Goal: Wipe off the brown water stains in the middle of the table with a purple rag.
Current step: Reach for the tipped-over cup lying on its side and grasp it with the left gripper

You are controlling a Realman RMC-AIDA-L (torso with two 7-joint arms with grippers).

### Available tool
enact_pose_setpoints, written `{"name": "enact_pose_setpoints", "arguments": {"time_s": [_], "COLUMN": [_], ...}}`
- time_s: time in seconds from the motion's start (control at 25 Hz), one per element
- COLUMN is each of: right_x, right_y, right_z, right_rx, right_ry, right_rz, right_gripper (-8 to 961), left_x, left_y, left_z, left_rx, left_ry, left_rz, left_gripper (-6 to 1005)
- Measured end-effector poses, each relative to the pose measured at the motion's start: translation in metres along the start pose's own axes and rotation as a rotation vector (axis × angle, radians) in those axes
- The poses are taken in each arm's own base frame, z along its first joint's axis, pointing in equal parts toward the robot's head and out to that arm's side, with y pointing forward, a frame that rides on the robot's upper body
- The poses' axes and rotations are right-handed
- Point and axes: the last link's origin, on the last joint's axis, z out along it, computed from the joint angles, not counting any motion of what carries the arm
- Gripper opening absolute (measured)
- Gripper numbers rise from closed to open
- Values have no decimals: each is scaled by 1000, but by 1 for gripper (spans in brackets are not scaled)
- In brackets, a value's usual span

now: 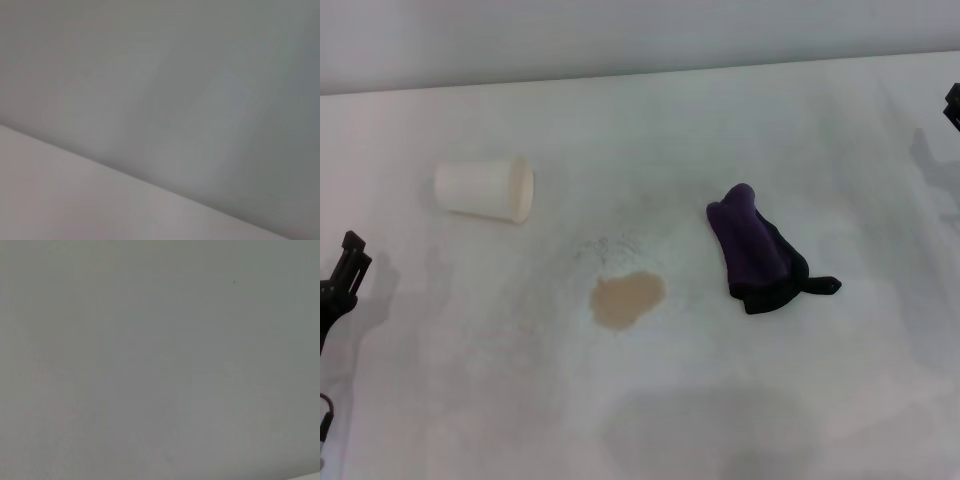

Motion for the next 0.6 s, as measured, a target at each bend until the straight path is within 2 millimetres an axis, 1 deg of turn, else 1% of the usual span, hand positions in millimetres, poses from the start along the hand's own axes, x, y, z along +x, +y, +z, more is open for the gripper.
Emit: {"name": "enact_pose_setpoints", "arguments": {"time_s": [0.12, 0.28, 0.6], "right_x": [0, 0, 2], "right_y": [0, -1, 1], "right_z": [0, -1, -1], "right_rx": [0, 2, -4], "right_ry": [-1, -1, 5], "right_rz": [0, 1, 0], "right_gripper": [845, 845, 845], "left_x": [0, 0, 1], "left_y": [2, 6, 4], "left_z": [0, 0, -9], "left_rx": [-20, -93, -93], "left_ry": [-5, -14, 12], "left_rz": [21, 90, 106], "left_gripper": [880, 880, 879]}}
